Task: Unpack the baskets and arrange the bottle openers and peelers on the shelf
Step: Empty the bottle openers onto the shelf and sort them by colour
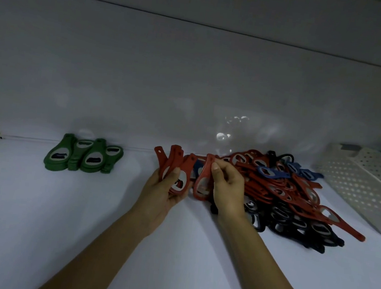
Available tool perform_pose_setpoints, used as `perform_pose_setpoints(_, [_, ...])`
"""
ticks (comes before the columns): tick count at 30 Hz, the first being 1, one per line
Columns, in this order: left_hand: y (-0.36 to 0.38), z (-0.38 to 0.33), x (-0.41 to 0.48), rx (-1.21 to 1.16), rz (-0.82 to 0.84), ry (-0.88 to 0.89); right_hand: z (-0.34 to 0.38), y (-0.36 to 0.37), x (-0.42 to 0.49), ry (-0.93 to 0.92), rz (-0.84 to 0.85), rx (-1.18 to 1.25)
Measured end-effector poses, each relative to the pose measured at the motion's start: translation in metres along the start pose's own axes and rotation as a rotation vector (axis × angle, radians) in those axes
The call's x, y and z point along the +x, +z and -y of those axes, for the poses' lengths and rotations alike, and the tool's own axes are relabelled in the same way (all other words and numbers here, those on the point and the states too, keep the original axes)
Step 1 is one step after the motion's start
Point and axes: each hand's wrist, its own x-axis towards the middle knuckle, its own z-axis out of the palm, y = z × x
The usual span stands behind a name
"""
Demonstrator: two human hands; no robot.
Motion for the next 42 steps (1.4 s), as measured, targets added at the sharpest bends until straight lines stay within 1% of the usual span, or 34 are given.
perform_pose_setpoints(2, [0.001,0.001,0.0,0.001,-0.004,0.03,-0.003,-0.002,0.004,0.017,-0.073,-0.022])
perform_pose_setpoints(5, [0.002,0.004,0.0,0.051,-0.045,0.074,-0.011,-0.006,0.011,-0.03,-0.137,-0.27])
perform_pose_setpoints(7, [0.001,0.005,-0.001,0.082,-0.07,0.101,-0.011,-0.006,0.01,-0.114,-0.141,-0.452])
perform_pose_setpoints(9, [0.0,0.004,-0.002,0.081,-0.045,0.156,-0.008,-0.001,0.006,-0.265,-0.14,-0.567])
perform_pose_setpoints(10, [0.001,0.003,-0.003,0.11,-0.013,0.189,-0.004,0.002,0.003,-0.305,-0.099,-0.526])
perform_pose_setpoints(11, [0.002,0.002,-0.005,0.169,0.02,0.22,0.001,0.006,0.0,-0.289,-0.006,-0.415])
perform_pose_setpoints(13, [0.005,-0.001,-0.008,0.349,0.075,0.267,0.015,0.015,-0.007,-0.132,0.265,-0.113])
perform_pose_setpoints(14, [0.005,-0.003,-0.01,0.465,0.09,0.293,0.02,0.019,-0.01,-0.066,0.367,-0.004])
perform_pose_setpoints(15, [0.004,-0.007,-0.011,0.593,0.103,0.328,0.024,0.022,-0.013,-0.045,0.415,0.069])
perform_pose_setpoints(17, [-0.004,-0.016,-0.017,0.863,0.117,0.398,0.026,0.031,-0.02,-0.047,0.396,0.179])
perform_pose_setpoints(19, [-0.019,-0.026,-0.029,1.061,0.107,0.449,0.023,0.044,-0.03,-0.032,0.338,0.267])
perform_pose_setpoints(21, [-0.036,-0.032,-0.043,1.178,0.092,0.478,0.016,0.061,-0.044,-0.006,0.297,0.288])
perform_pose_setpoints(23, [-0.051,-0.034,-0.057,1.265,0.061,0.48,0.008,0.074,-0.056,0.029,0.285,0.243])
perform_pose_setpoints(25, [-0.062,-0.035,-0.066,1.326,0.059,0.468,0.003,0.081,-0.064,0.029,0.279,0.149])
perform_pose_setpoints(28, [-0.064,-0.036,-0.068,1.333,0.071,0.458,0.002,0.085,-0.067,-0.078,0.28,0.025])
perform_pose_setpoints(31, [-0.052,-0.035,-0.065,1.32,0.063,0.461,0.005,0.086,-0.069,-0.111,0.29,0.041])
perform_pose_setpoints(35, [-0.041,-0.029,-0.064,1.266,0.061,0.474,0.005,0.09,-0.073,-0.083,0.234,0.025])
perform_pose_setpoints(37, [-0.038,-0.028,-0.063,1.247,0.02,0.506,0.007,0.093,-0.075,-0.094,0.23,0.012])
perform_pose_setpoints(38, [-0.038,-0.028,-0.062,1.235,-0.002,0.535,0.008,0.095,-0.076,-0.098,0.254,0.015])
perform_pose_setpoints(40, [-0.044,-0.029,-0.062,1.228,0.0,0.516,0.008,0.098,-0.076,-0.046,0.323,0.018])
perform_pose_setpoints(42, [-0.053,-0.027,-0.063,1.314,0.007,0.431,0.007,0.1,-0.078,0.085,0.357,0.015])
